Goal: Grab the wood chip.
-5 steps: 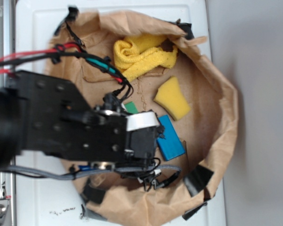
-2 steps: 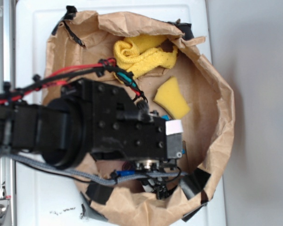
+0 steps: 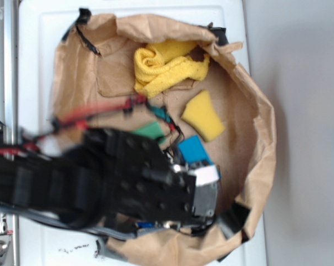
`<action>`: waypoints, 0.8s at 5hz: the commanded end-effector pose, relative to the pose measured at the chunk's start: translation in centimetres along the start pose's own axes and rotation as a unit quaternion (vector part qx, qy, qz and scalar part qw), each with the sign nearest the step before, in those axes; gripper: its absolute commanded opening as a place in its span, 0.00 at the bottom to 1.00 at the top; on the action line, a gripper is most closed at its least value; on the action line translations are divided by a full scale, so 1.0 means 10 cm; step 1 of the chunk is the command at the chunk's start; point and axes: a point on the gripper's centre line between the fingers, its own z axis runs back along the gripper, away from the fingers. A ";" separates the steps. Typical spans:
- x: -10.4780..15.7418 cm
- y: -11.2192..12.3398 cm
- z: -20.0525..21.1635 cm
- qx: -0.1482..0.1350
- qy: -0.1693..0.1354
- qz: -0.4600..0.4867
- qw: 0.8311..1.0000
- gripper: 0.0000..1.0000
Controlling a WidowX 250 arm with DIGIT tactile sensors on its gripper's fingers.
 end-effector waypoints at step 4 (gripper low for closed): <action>0.17 0.21 0.89 -0.085 0.012 0.022 0.996 0.00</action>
